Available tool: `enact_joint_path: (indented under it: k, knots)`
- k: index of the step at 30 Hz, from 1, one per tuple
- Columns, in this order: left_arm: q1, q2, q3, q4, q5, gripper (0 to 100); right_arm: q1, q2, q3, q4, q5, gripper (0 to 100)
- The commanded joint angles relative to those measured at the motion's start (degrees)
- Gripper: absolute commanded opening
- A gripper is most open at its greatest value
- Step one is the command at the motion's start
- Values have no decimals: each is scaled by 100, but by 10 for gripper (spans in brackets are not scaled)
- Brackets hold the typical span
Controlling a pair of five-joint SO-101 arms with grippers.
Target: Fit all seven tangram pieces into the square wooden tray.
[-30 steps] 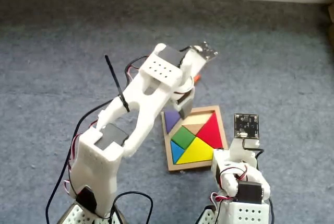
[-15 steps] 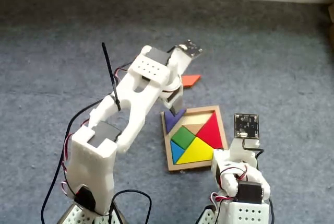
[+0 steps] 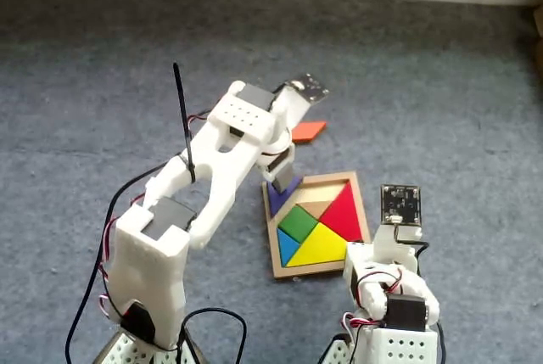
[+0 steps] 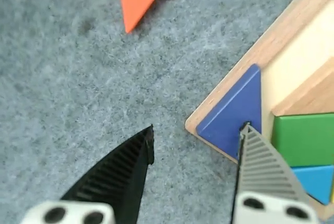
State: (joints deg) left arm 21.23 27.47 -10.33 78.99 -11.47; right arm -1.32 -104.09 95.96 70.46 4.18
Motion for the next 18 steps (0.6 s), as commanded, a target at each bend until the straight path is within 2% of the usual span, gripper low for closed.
enact_joint_path:
  k: [1,12,18]
  knots:
    - [13,-22,31,-70,-70,259,57,-48,593,40,62,252]
    - [585,-31,391,-105,-44,259,57,-48,593,40,62,252]
    - [646,-31,418,-360,-35,259,57,-48,593,40,62,252]
